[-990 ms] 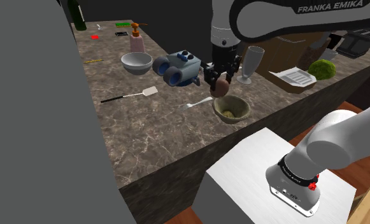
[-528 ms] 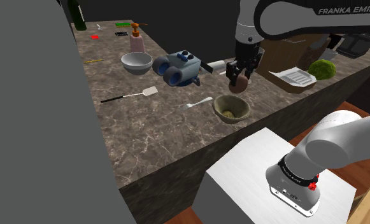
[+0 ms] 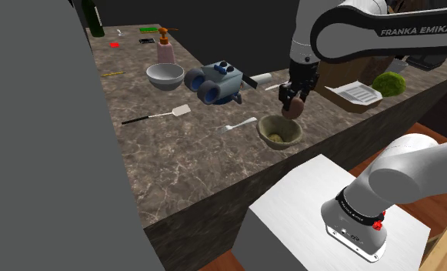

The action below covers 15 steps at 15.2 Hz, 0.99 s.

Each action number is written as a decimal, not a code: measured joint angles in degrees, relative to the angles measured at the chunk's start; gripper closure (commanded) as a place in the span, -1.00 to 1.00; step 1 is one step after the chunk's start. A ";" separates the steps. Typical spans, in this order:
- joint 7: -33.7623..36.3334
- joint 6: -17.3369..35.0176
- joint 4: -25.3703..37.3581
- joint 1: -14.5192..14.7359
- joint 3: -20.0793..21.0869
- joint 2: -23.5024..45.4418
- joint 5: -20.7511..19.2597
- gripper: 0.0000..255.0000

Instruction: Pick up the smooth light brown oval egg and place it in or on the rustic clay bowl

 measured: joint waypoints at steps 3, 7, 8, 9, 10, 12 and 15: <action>0.14 2.41 -2.30 -0.01 0.00 0.10 -0.05 1.00; 0.69 5.57 -5.25 0.14 0.30 0.37 0.09 1.00; 0.83 6.46 -5.89 0.14 0.39 0.64 0.09 1.00; 0.85 7.60 -6.63 0.05 0.36 1.05 -0.03 1.00; 0.99 8.07 -6.94 0.08 0.45 1.21 0.01 1.00; 1.07 8.42 -7.16 0.08 0.50 1.33 0.02 1.00; 1.11 8.54 -7.22 0.09 0.53 1.36 0.03 1.00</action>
